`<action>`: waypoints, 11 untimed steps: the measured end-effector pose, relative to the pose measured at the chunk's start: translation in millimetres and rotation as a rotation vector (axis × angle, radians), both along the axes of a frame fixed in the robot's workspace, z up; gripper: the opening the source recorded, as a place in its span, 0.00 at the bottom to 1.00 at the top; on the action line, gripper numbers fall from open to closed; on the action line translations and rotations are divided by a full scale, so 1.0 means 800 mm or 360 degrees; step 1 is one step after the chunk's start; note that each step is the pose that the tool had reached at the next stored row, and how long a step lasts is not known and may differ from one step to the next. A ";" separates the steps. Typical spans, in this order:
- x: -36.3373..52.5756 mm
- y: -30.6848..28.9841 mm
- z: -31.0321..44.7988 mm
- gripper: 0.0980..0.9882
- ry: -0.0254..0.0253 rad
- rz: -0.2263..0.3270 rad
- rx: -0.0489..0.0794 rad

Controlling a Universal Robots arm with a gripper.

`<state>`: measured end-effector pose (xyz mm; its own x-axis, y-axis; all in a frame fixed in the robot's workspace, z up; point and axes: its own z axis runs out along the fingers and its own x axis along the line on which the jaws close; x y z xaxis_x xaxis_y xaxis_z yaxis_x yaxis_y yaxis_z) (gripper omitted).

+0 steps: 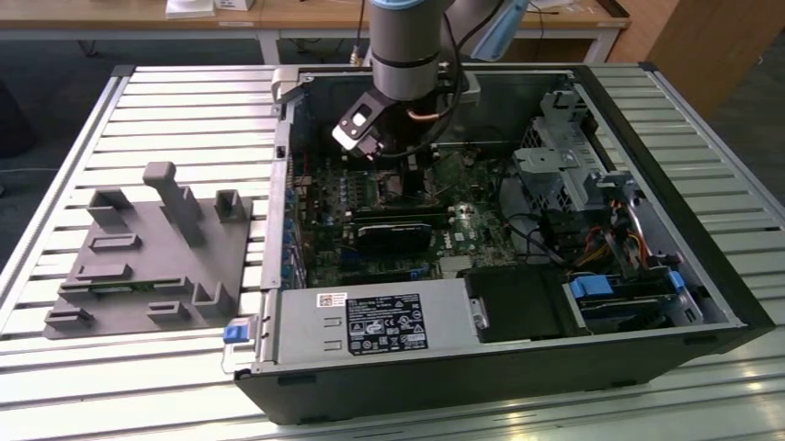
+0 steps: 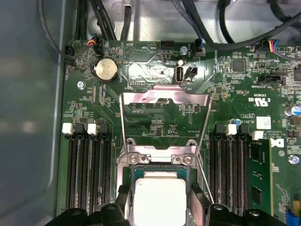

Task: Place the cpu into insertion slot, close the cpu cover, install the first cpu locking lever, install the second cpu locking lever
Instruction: 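Place the cpu into insertion slot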

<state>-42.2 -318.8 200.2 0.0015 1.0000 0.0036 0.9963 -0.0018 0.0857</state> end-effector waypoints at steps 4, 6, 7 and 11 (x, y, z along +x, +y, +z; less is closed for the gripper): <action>0.001 0.0000 0.0084 0.42 0.00129 0.0000 0.0004; 0.003 -0.0001 0.0101 0.36 0.00254 0.0000 0.0008; 0.004 0.0000 0.0106 0.29 0.00318 0.0000 0.0011; 0.006 -0.0001 0.0131 0.16 0.00492 0.0000 0.0014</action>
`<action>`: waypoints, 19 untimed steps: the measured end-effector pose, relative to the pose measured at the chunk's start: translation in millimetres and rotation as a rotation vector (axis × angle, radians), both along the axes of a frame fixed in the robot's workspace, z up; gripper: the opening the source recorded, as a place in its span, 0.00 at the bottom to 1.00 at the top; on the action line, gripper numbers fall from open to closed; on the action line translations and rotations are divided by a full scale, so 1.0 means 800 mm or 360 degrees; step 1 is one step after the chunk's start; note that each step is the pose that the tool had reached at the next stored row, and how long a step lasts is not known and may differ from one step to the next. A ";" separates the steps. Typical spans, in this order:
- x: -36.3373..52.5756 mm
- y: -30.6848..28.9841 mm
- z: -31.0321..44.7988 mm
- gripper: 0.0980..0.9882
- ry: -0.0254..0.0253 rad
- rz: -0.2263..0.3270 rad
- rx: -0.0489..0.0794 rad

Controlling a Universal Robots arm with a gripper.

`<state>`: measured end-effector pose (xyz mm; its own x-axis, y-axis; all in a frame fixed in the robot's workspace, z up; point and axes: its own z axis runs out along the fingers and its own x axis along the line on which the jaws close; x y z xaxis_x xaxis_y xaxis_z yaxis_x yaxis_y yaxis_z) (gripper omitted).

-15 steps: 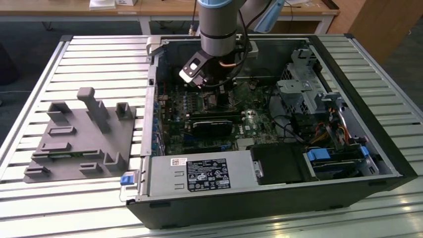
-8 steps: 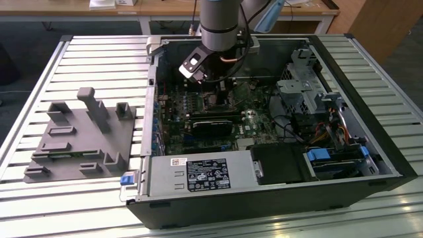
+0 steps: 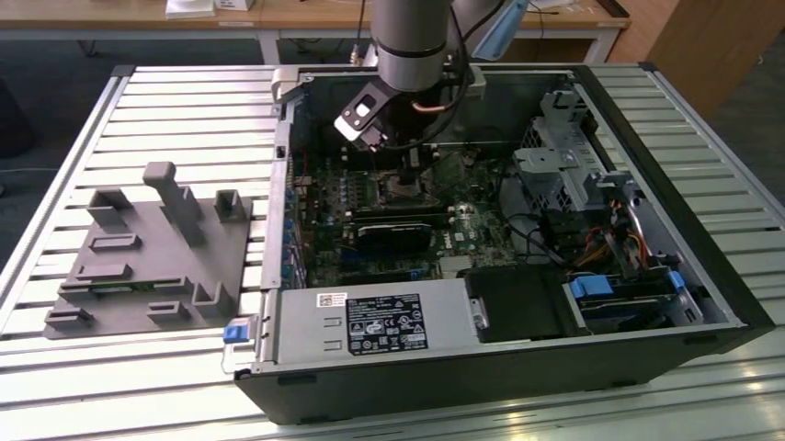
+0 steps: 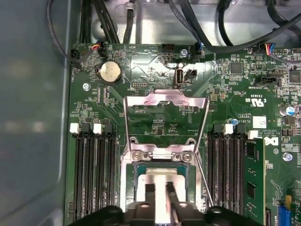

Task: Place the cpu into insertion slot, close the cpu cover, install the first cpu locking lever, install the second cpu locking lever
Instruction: 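Place the cpu into insertion slot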

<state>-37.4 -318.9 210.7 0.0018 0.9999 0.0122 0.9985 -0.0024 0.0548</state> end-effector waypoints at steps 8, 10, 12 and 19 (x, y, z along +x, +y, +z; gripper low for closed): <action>0.000 0.0000 0.0038 0.01 0.00038 0.0000 0.0000; 0.000 0.0000 0.0049 0.01 0.00038 0.0000 0.0000; 0.000 0.0000 0.0060 0.01 0.00038 0.0000 0.0000; 0.000 0.0000 0.0072 0.01 0.00039 0.0000 0.0000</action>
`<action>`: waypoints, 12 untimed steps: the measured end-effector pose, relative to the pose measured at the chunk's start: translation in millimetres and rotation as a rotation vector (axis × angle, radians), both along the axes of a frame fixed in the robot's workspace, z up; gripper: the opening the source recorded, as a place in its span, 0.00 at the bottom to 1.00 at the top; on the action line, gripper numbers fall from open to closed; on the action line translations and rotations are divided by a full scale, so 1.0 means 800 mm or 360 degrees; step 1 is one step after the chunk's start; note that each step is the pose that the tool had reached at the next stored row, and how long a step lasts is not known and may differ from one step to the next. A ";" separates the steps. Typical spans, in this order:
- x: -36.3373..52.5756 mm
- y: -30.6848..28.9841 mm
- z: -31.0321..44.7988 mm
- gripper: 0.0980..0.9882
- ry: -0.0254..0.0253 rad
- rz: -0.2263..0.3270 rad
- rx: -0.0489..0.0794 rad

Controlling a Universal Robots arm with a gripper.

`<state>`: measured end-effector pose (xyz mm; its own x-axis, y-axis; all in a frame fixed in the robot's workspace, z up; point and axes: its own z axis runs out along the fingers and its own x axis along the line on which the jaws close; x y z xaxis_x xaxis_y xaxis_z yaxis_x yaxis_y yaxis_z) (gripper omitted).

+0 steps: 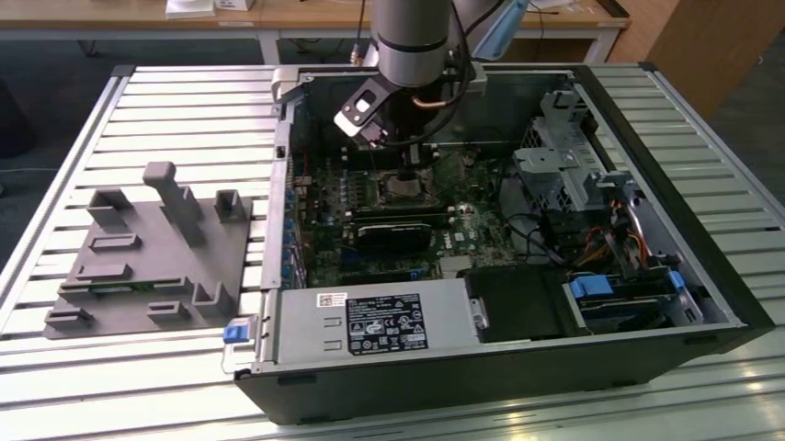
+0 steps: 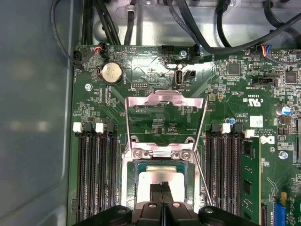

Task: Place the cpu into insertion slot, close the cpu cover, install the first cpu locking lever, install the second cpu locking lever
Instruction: 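Close the cpu cover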

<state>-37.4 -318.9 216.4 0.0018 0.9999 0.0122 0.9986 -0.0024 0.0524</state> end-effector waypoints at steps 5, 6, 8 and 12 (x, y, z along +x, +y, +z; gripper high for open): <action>0.000 0.0000 0.0053 0.01 -0.00001 0.0000 0.0000; 0.000 0.0000 0.0069 0.01 -0.00002 0.0000 0.0000; 0.000 0.0000 0.0104 0.01 -0.00001 0.0000 0.0000; 0.000 0.0000 0.0194 0.01 0.00009 0.0000 0.0000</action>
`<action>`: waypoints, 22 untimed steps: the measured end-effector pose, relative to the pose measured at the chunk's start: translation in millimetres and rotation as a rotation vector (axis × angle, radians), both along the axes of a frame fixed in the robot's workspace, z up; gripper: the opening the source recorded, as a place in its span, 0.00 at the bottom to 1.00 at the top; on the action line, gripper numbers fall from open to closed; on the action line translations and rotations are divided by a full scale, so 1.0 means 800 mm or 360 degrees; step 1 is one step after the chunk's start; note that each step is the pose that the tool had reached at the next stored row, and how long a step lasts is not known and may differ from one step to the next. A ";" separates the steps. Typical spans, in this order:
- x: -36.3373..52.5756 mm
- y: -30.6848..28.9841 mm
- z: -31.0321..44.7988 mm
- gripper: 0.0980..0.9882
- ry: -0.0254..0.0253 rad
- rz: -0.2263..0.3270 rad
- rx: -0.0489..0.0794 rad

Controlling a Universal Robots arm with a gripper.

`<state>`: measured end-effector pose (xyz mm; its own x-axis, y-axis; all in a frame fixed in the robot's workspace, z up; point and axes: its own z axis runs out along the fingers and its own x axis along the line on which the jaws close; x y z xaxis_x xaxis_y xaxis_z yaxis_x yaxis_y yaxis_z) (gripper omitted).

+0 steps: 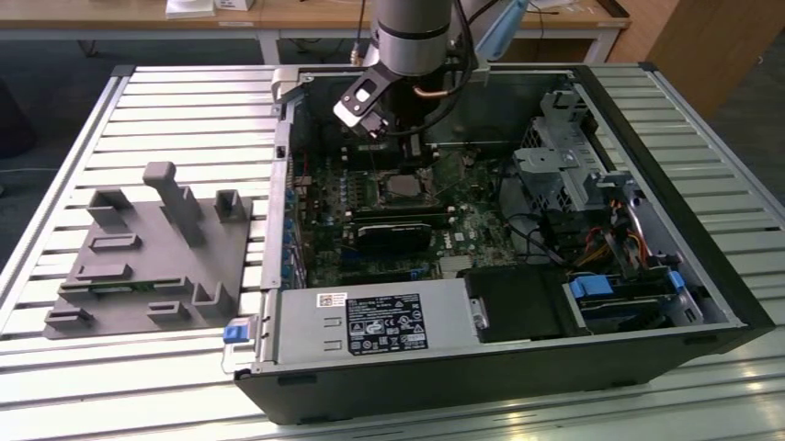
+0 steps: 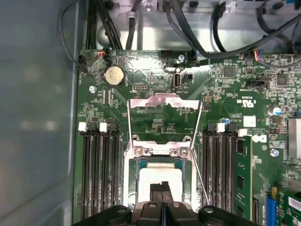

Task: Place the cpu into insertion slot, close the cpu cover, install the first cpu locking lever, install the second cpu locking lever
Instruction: 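Close the cpu cover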

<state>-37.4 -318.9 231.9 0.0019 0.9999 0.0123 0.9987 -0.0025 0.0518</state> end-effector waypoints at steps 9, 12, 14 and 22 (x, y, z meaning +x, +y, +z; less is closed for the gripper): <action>0.000 0.0000 0.0376 0.01 0.00013 0.0000 0.0000; 0.000 -0.0001 0.0461 0.01 0.00015 0.0000 0.0000; 0.000 -0.0025 0.0463 0.01 0.00013 0.0000 0.0000; 0.010 -0.0150 0.0460 0.01 0.00058 -0.0001 0.0000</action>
<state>-29.5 -330.8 268.8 0.0025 0.9999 0.0124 0.9988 -0.0031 0.0482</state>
